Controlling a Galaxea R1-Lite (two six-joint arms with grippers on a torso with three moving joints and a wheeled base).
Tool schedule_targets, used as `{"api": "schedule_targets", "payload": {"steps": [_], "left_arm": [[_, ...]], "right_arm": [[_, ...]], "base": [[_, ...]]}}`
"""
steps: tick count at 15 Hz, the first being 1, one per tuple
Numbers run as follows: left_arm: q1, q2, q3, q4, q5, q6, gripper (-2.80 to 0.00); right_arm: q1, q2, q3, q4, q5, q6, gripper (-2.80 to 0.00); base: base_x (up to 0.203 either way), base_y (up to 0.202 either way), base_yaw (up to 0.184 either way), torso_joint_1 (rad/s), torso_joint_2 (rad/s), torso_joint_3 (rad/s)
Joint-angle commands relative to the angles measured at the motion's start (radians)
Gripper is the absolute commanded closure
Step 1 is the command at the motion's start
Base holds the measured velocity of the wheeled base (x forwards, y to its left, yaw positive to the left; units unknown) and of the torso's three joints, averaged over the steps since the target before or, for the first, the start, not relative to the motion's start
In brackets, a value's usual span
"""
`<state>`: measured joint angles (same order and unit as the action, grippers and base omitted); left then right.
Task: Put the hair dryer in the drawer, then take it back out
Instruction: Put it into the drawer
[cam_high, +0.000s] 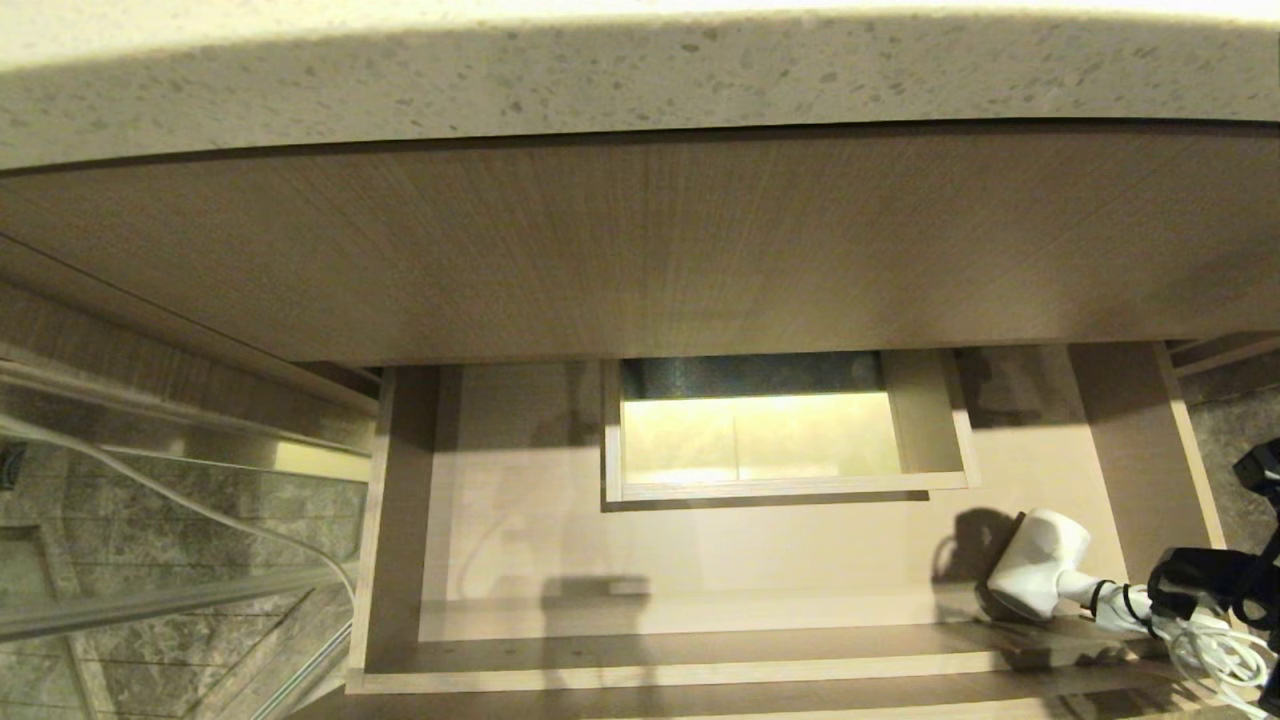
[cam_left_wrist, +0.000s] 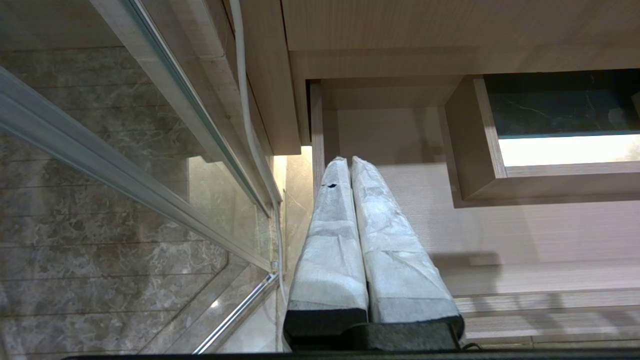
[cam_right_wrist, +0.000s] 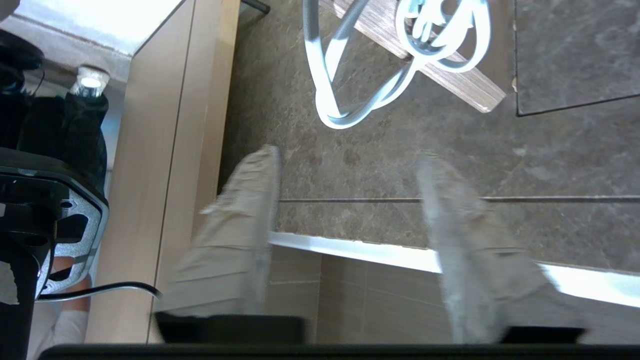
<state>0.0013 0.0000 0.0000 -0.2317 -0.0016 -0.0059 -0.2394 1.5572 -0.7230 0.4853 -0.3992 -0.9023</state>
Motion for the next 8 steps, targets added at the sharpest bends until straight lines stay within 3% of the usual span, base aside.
{"api": "schedule_targets", "payload": {"steps": [1, 8], "left_arm": [[0.0, 0.0, 0.04, -0.001, 0.0, 0.0, 0.0], [0.0, 0.0, 0.04, -0.001, 0.0, 0.0, 0.0]], "right_arm": [[-0.001, 0.045, -0.006, 0.002, -0.005, -0.005, -2.8], [-0.001, 0.129, -0.018, -0.112, -0.009, -0.005, -2.8]], "base": [[0.0, 0.0, 0.0, 0.0, 0.0, 0.0], [0.0, 0.0, 0.0, 0.0, 0.0, 0.0]]}}
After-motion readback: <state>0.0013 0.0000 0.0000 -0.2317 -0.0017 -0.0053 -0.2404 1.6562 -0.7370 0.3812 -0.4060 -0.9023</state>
